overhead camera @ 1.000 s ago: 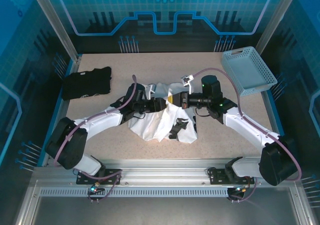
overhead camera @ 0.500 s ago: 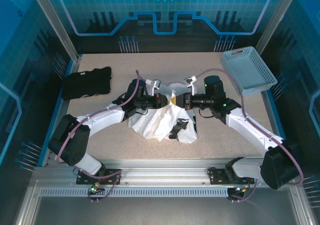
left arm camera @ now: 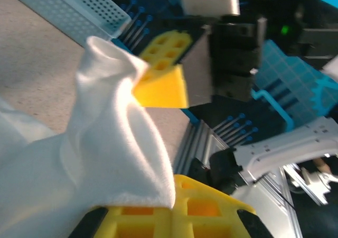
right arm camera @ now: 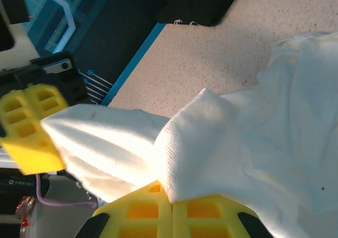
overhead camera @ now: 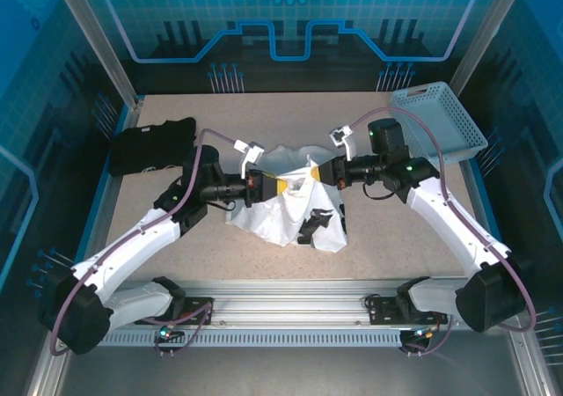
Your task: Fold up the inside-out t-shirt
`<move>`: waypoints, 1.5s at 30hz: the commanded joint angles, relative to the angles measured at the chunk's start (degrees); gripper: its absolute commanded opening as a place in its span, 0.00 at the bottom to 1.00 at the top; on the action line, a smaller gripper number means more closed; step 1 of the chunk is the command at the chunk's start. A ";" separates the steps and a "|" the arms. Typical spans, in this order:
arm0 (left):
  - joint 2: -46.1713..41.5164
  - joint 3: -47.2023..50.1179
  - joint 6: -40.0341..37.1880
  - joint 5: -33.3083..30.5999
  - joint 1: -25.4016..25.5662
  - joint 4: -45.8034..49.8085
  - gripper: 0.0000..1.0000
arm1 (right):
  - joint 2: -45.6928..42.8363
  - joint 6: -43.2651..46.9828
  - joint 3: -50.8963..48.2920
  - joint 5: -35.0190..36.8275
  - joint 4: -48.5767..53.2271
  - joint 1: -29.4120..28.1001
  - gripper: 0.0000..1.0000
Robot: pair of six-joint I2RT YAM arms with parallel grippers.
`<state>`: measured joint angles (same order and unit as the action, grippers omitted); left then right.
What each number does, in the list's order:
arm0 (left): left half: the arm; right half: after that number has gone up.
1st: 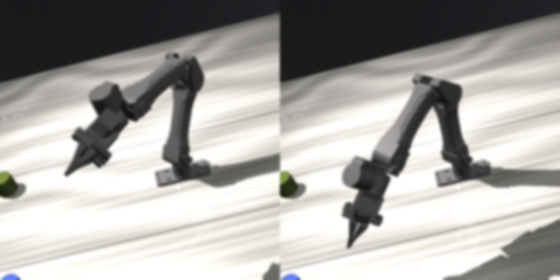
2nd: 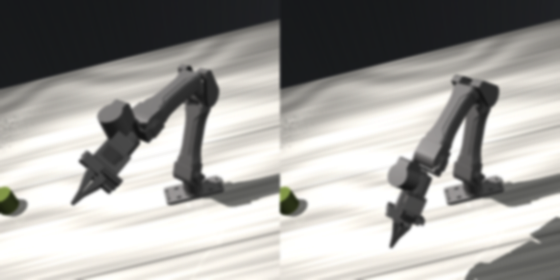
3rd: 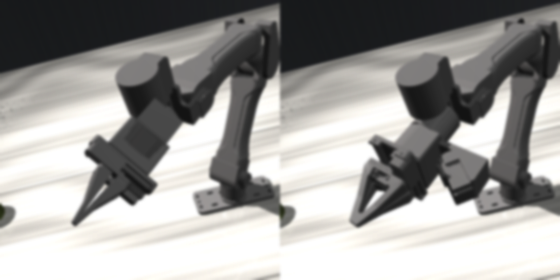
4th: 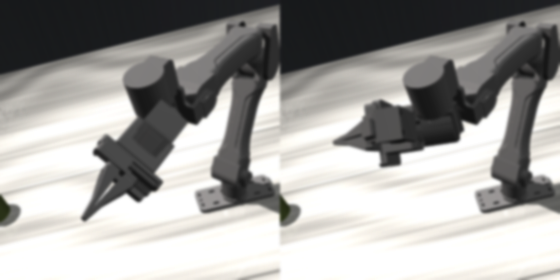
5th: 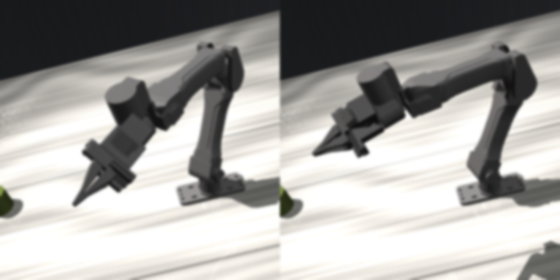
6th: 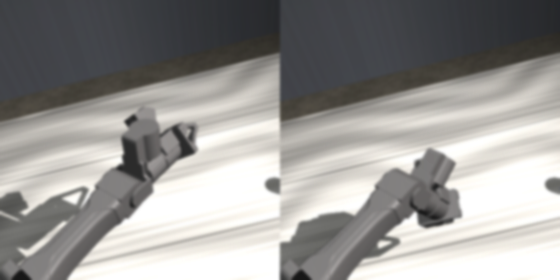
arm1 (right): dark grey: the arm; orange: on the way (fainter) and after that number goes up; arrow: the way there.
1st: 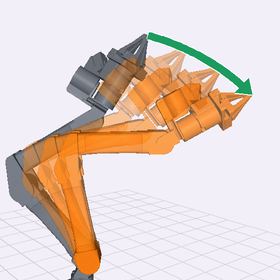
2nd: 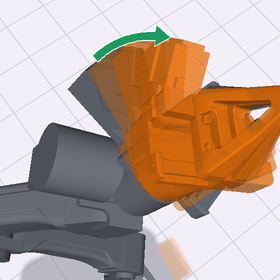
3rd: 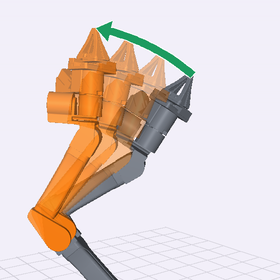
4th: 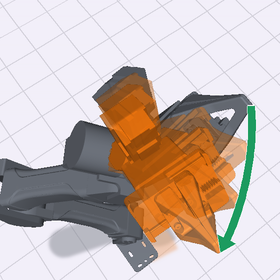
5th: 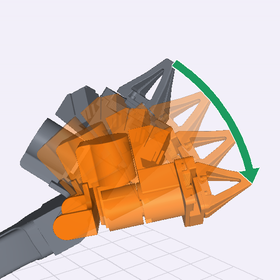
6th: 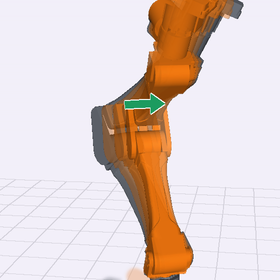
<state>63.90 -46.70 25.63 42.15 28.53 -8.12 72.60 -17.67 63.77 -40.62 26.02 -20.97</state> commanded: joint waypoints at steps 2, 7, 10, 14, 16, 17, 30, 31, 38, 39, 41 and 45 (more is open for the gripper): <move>-1.36 1.51 3.53 9.54 -0.60 -6.00 0.00 | 1.88 1.13 0.68 -0.40 1.89 -0.71 0.08; -1.52 1.44 4.49 10.81 -0.59 -8.14 0.00 | 3.69 0.04 -0.40 3.69 2.76 -1.05 0.14; -1.56 0.56 2.57 9.61 -0.59 -4.07 0.00 | 3.35 2.94 0.70 8.39 7.12 -1.30 0.19; -1.51 0.07 1.26 8.20 -0.65 -1.27 0.00 | 0.24 6.97 0.96 14.46 10.81 -2.37 0.25; -1.33 -0.14 0.65 7.47 -0.59 -0.27 0.00 | -2.34 7.94 -0.40 15.02 9.93 -2.99 0.28; -1.33 -0.19 0.40 7.27 -0.64 0.01 0.00 | -3.53 8.29 -1.26 14.75 9.31 -3.22 0.30; -0.44 -0.60 -1.32 7.03 -0.63 1.22 0.00 | -7.14 0.47 -8.80 -0.30 -12.19 -7.09 0.47; -0.37 -0.60 -1.36 7.14 -0.59 1.24 0.00 | -5.82 -0.83 -8.57 -1.83 -13.84 -7.28 0.48; -0.63 -0.16 -1.59 6.99 -0.59 1.26 0.00 | -0.95 -8.44 -9.10 -7.96 -23.68 -7.94 0.56; -0.69 -0.10 -1.70 6.98 -0.59 1.27 0.00 | -0.36 -8.97 -9.23 -8.66 -24.24 -8.03 0.56; -0.70 -0.06 -1.72 6.81 -0.59 1.27 0.00 | 0.32 -9.86 -9.77 -9.39 -25.24 -8.12 0.54; -0.62 0.29 -1.72 6.38 -0.61 1.21 0.00 | 0.62 -12.24 -11.35 -10.19 -28.00 -8.34 0.46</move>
<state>63.59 -45.25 25.32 49.06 28.42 -7.09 72.69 -26.92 53.65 -47.92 2.11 -28.58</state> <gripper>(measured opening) 0.053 0.462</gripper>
